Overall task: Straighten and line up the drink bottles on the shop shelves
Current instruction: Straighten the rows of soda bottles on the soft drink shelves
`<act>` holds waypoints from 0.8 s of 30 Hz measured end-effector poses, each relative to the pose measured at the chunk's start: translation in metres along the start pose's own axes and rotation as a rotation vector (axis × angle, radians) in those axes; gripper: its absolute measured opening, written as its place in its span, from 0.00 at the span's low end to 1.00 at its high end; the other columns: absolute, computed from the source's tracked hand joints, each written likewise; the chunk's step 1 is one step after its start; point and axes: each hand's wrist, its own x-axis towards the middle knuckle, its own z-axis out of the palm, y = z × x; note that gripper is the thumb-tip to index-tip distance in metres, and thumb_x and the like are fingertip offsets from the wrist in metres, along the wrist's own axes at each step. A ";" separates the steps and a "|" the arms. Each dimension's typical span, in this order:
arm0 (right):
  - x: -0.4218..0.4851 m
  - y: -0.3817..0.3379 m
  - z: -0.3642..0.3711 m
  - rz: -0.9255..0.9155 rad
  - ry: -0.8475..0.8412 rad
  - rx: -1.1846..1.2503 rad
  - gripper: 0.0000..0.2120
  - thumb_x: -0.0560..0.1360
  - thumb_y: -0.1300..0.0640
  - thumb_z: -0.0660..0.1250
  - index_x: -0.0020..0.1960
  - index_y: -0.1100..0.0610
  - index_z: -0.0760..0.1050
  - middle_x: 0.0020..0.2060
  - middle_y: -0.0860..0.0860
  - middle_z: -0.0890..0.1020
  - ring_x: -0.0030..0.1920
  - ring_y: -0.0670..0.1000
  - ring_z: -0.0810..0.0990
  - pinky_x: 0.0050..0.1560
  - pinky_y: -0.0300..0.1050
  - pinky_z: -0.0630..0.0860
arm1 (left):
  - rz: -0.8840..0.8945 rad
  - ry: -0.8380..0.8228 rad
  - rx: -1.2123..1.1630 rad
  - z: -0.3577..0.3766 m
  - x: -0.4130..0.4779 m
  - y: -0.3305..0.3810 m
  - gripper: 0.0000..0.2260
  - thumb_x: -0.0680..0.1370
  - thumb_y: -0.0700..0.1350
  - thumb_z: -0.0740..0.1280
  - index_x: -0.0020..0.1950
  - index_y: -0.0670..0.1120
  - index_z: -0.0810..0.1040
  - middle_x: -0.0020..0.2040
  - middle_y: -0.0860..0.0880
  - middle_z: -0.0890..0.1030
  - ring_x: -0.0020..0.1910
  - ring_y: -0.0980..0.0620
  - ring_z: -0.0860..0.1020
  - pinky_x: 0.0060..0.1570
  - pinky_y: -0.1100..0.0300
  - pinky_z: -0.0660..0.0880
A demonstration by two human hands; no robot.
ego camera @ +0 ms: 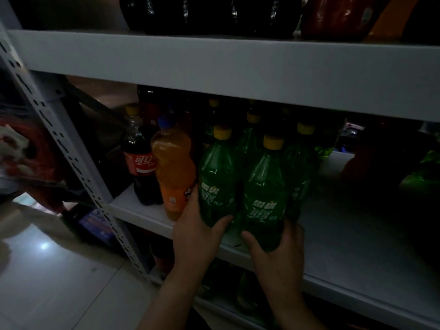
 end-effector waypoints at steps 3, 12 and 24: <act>0.001 0.002 -0.001 -0.003 0.002 0.001 0.38 0.60 0.39 0.74 0.66 0.51 0.69 0.58 0.49 0.71 0.59 0.50 0.72 0.58 0.43 0.68 | 0.045 -0.064 -0.038 -0.002 0.004 -0.001 0.38 0.67 0.58 0.74 0.71 0.70 0.56 0.58 0.79 0.68 0.57 0.80 0.66 0.49 0.84 0.63; 0.005 0.011 -0.001 0.004 -0.030 -0.034 0.38 0.59 0.46 0.79 0.64 0.56 0.71 0.58 0.55 0.72 0.59 0.55 0.72 0.58 0.43 0.67 | -0.074 0.486 -0.004 -0.015 0.002 -0.033 0.25 0.69 0.56 0.72 0.63 0.56 0.68 0.58 0.58 0.69 0.57 0.54 0.72 0.54 0.50 0.75; 0.004 0.013 0.001 0.021 -0.048 -0.001 0.39 0.59 0.44 0.79 0.65 0.53 0.69 0.59 0.52 0.71 0.60 0.54 0.71 0.58 0.45 0.66 | -0.203 0.061 -0.271 -0.037 0.038 -0.071 0.34 0.61 0.53 0.81 0.60 0.61 0.65 0.54 0.62 0.76 0.51 0.66 0.77 0.44 0.72 0.75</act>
